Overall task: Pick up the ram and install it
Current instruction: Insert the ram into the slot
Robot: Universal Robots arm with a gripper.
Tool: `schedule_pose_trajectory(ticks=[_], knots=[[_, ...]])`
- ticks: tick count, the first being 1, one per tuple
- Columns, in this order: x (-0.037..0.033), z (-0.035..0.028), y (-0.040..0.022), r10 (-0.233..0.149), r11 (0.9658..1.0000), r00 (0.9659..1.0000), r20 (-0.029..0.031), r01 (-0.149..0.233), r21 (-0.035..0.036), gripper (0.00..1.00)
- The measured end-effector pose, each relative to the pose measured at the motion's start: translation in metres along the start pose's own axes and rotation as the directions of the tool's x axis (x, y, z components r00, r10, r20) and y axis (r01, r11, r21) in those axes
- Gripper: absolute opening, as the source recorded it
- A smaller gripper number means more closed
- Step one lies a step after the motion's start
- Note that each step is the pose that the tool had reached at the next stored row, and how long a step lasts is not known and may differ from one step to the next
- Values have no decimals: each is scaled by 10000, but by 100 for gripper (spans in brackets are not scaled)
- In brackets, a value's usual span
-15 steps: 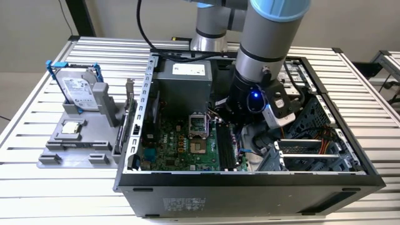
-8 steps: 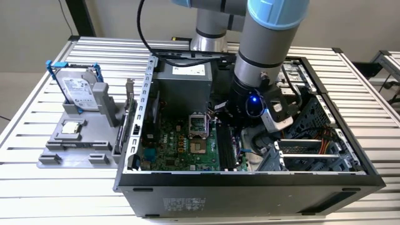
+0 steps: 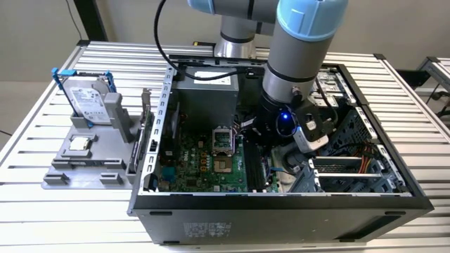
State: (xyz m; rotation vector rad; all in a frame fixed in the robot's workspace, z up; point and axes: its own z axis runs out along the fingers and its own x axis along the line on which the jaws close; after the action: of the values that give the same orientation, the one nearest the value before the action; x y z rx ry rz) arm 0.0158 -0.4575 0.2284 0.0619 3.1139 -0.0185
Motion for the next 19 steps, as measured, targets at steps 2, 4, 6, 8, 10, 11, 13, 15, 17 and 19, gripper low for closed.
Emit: schedule_pose_trajectory(ticks=[2, 4, 6, 8, 10, 11, 13, 15, 17, 19], knots=[[0, 6, -13, -4, 10000, 10000, 0, 4, 1, 0], [5, 10, -25, -4, 10000, 10000, 0, 4, 2, 0], [13, 17, -33, -4, 10000, 10000, 0, 4, 1, 0], [23, 25, -36, -4, 10000, 10000, 0, 4, 5, 0], [29, 31, -39, -4, 10000, 10000, 0, 4, 12, 0], [33, 35, -41, -5, 10000, 10000, 0, 5, 14, 0], [39, 42, -44, -5, 10000, 10000, 1, 5, 19, 0], [44, 49, -47, -5, 10000, 10000, 1, 5, 27, 0], [50, 55, -50, -5, 10000, 10000, 1, 5, 36, 0], [51, 66, -50, -7, 10000, 10000, 1, 7, 40, 0]])
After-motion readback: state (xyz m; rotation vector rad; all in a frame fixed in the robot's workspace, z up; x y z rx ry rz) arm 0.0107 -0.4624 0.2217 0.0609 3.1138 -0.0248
